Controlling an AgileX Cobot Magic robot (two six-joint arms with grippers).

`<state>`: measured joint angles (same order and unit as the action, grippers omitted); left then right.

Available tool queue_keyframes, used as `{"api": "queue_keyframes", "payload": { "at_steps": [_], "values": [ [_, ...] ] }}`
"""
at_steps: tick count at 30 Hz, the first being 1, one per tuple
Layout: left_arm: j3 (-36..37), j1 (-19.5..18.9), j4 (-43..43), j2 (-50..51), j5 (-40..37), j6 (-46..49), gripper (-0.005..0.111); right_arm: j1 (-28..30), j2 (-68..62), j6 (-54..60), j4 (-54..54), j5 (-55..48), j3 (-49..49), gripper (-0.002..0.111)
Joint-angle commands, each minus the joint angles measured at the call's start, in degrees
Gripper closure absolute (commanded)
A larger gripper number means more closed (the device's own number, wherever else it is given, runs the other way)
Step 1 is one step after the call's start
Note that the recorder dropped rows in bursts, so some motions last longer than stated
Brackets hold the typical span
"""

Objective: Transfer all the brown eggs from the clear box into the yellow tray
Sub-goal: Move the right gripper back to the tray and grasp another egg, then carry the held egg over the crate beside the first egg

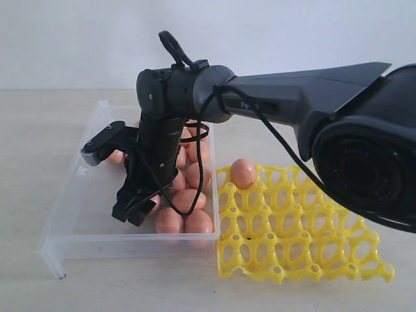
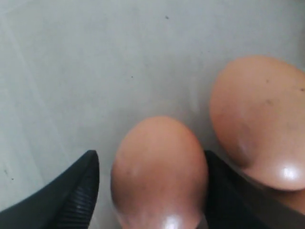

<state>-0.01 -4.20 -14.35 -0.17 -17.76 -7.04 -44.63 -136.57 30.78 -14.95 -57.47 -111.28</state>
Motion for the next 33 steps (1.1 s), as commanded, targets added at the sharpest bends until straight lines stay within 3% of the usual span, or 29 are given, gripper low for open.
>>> {"api": "queue_keyframes", "payload": {
  "at_steps": [1, 4, 5, 13, 18, 22, 27, 29, 33],
  "values": [
    [0.0, 0.2, -0.1, 0.2, 0.2, -0.2, 0.111, 0.0, 0.0, 0.2, 0.7, 1.1, -0.3, 0.056],
    [0.0, 0.2, -0.1, 0.2, 0.2, -0.2, 0.111, 0.0, 0.0, 0.2, 0.7, 1.1, -0.3, 0.09],
    [0.0, 0.2, -0.1, 0.2, 0.2, -0.2, 0.111, 0.0, 0.0, 0.2, 0.7, 1.1, -0.3, 0.108],
    [0.0, 0.2, -0.1, 0.2, 0.2, -0.2, 0.111, -1.1, 4.2, -1.1, 3.0, -5.1, -0.3, 0.109],
    [0.0, 0.2, -0.1, 0.2, 0.2, -0.2, 0.111, -1.9, 13.8, -23.0, 14.0, 0.4, 0.2, 0.109],
    [0.0, 0.2, -0.1, 0.2, 0.2, -0.2, 0.111, -1.9, 26.1, -33.2, 15.3, 17.4, 8.3, 0.109],
    [0.0, 0.2, -0.1, 0.2, 0.2, -0.2, 0.111, -0.9, 44.5, -37.1, 17.2, 47.5, 35.4, 0.109],
    [0.0, 0.2, -0.1, 0.2, 0.2, -0.2, 0.111, 1.1, 50.5, -37.1, 17.2, 58.0, 45.2, 0.109],
    [0.0, 0.2, -0.1, 0.2, 0.2, -0.2, 0.111, 10.8, 59.2, -37.1, 13.3, 77.2, 65.2, 0.109]
  ]
}}
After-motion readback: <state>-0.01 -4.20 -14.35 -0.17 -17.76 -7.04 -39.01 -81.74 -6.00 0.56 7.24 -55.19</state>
